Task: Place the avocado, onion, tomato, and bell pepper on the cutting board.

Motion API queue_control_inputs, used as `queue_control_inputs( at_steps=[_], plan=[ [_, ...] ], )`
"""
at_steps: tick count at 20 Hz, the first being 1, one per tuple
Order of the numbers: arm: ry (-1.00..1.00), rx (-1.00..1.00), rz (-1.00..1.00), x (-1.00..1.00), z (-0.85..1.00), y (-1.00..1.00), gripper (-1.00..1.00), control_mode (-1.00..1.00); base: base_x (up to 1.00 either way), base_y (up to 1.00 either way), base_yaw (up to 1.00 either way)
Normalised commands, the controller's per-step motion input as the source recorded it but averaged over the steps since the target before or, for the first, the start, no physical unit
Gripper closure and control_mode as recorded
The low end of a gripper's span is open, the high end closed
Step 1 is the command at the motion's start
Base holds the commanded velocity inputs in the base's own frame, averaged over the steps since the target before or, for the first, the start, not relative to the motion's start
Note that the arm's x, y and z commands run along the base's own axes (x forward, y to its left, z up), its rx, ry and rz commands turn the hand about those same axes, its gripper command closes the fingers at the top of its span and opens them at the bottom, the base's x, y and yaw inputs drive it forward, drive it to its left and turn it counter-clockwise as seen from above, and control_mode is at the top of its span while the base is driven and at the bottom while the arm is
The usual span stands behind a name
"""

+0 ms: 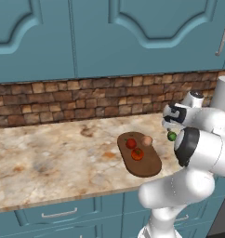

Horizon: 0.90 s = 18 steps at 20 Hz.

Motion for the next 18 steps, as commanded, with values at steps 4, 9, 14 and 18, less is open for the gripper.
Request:
queue_control_inputs(
  at_steps=[4, 9, 14, 18],
  plan=[
    [0.04, 0.00, -0.02, 0.22, -0.13, -0.12, -1.00, -1.00, 0.00, 0.00, 0.00],
    [0.07, 0.00, -0.01, 0.28, -0.20, -0.15, -1.00, -1.00, 0.00, 0.00, 0.00],
    [0.05, 0.00, 0.00, 0.27, -0.22, -0.02, -1.00, -1.00, 0.00, 0.00, 0.00],
    [0.01, 0.00, 0.00, 0.26, -0.19, -0.03, -1.00, -1.00, 0.00, 0.00, 0.00]
  ],
)
